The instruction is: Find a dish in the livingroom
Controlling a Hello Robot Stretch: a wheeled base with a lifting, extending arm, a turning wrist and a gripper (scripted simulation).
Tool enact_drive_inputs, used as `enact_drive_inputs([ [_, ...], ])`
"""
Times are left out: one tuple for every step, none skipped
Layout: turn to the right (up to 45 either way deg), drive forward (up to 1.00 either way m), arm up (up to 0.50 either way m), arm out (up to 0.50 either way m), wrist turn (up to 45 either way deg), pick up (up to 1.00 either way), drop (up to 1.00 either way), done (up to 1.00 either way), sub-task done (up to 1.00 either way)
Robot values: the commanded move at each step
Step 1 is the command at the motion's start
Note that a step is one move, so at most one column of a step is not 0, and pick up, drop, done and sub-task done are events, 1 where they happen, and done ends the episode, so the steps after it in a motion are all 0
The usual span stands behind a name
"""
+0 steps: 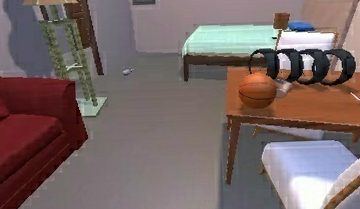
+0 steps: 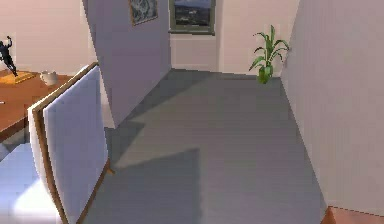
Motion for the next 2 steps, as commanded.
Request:
enact_drive_inputs([
  [12.0,0.00,0.00,0.00,0.0,0.00,0.00,0.00,0.00],
  [0.0,0.05,0.00,0.00,0.0,0.00,0.00,0.00,0.00],
])
